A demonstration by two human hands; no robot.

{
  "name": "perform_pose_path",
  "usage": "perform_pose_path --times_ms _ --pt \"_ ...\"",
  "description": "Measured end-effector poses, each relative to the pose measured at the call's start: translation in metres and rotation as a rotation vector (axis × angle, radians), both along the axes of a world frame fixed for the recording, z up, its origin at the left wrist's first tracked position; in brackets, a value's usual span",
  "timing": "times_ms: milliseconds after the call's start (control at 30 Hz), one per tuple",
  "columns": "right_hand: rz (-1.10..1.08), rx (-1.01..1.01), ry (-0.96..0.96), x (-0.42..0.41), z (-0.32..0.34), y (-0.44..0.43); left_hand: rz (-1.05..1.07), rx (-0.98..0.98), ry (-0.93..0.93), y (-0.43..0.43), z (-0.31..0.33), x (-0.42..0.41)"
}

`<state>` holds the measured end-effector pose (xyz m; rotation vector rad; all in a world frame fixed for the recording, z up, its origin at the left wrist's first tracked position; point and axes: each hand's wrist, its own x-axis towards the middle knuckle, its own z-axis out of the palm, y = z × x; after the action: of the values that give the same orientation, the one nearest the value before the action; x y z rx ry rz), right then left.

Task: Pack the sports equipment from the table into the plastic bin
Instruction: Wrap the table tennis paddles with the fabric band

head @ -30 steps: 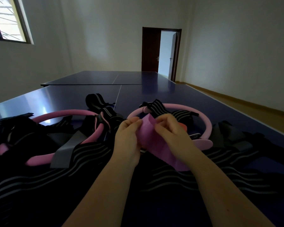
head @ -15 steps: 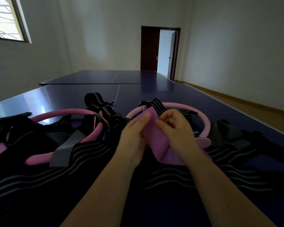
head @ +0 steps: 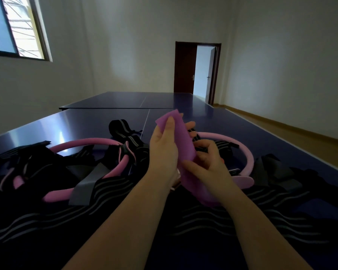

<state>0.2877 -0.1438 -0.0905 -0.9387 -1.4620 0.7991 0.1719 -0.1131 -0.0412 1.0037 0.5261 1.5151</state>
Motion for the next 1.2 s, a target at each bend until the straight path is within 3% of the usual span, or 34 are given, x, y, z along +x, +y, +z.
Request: perform_pose_path --times_ms 133,333,567,633,833,1000,1200 --pt "-0.024 0.149 0.140 0.004 0.003 -0.004 -0.099 0.159 0.166 -0.002 0.043 0.006" --pt "0.071 0.108 0.224 0.005 0.012 -0.010 -0.137 0.232 0.247 -0.007 0.071 0.005" --pt "0.111 -0.038 0.264 0.005 0.007 -0.006 -0.072 0.168 0.148 -0.012 0.074 0.000" --pt "0.117 -0.030 0.330 0.006 0.009 -0.006 -0.095 0.128 0.083 -0.012 0.072 -0.001" --pt "0.119 -0.061 0.275 0.005 0.014 -0.010 -0.095 -0.171 -0.037 0.011 0.055 0.000" --pt "0.052 -0.047 0.334 0.003 0.016 -0.009 -0.323 -0.443 -0.017 0.011 0.016 -0.005" --pt "-0.177 -0.035 0.233 0.014 0.017 -0.004 -0.597 -0.493 -0.056 -0.007 -0.040 0.005"
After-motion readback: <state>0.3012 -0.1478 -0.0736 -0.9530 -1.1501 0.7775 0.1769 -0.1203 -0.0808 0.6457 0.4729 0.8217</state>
